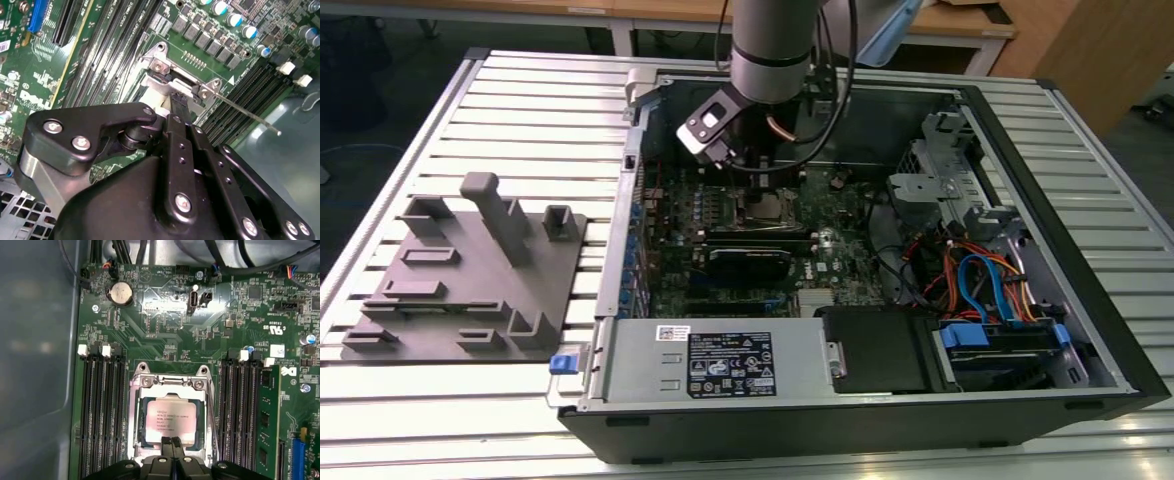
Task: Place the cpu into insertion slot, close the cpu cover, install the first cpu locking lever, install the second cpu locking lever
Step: 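Close the cpu cover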
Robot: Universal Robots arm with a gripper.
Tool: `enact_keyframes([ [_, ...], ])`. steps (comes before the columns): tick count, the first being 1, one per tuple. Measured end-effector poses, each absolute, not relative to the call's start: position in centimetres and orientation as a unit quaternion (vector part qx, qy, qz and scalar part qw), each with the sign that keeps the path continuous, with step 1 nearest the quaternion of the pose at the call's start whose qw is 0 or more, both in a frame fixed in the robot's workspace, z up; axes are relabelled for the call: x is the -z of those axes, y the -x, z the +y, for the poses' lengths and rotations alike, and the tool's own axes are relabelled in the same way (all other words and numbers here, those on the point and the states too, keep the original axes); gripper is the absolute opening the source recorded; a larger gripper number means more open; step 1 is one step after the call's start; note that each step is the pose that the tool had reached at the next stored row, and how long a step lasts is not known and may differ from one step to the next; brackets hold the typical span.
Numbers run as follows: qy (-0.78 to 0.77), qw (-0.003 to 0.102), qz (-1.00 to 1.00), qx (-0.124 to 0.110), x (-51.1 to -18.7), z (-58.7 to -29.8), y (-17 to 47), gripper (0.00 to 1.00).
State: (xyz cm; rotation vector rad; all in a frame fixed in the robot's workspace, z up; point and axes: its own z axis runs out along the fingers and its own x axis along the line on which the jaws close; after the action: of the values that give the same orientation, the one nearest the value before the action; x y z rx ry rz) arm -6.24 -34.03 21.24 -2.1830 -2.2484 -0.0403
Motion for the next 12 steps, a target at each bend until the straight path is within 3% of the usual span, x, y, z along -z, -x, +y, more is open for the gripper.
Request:
enact_keyframes([
  [12, 0.697, 0.007, -0.717, 0.012, -20.1, -34.0, 6.5, 0.10],
])
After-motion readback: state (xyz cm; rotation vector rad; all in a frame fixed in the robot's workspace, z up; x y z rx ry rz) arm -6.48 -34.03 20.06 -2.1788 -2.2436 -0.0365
